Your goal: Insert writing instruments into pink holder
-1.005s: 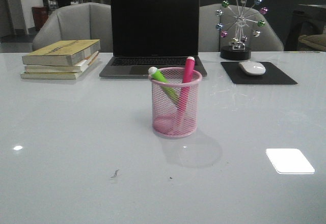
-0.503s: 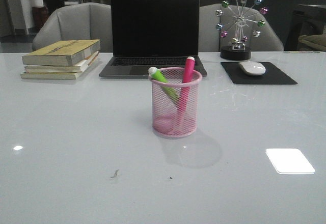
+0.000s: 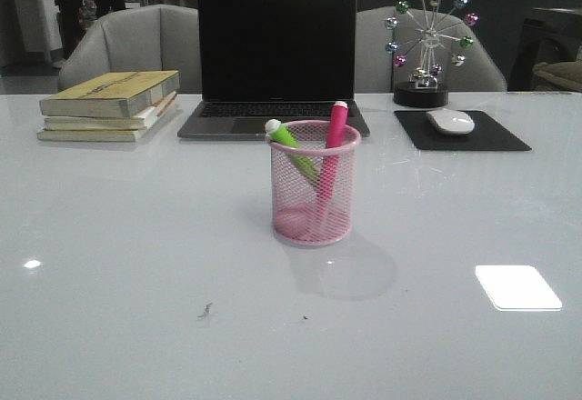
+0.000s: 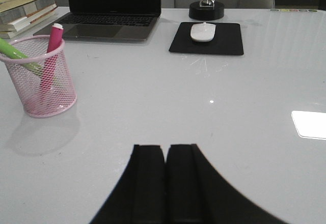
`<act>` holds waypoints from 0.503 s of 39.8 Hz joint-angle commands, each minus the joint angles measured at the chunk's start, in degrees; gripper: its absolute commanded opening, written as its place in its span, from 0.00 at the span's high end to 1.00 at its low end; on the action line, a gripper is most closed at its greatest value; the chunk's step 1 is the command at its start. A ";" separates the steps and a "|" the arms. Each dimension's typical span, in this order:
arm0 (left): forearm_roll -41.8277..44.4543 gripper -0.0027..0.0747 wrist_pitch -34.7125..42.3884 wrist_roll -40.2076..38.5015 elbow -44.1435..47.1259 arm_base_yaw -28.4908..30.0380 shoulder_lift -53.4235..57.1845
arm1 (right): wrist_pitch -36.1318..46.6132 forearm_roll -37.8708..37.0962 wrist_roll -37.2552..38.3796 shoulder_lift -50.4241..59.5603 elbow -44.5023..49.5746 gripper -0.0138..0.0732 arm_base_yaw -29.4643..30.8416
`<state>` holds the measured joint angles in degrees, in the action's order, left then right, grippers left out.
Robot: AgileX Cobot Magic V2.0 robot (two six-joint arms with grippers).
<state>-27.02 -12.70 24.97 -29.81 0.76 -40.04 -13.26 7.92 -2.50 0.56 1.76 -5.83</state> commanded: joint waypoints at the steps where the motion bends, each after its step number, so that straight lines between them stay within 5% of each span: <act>1: -1.01 0.38 4.37 -0.02 -1.69 -0.42 0.24 | 4.67 0.20 -0.03 1.11 0.03 0.81 0.04; 13: -1.01 0.38 4.37 -0.02 -1.69 -0.42 0.24 | 4.67 0.20 -0.03 1.11 0.03 0.81 0.04; 20: -0.90 0.38 4.88 -0.02 -1.69 -5.68 0.21 | 4.67 0.20 -0.03 1.11 0.03 0.81 0.04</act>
<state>-27.02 -12.16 24.97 -29.81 -2.71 -40.04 -13.26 8.01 -2.46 0.56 1.76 -5.83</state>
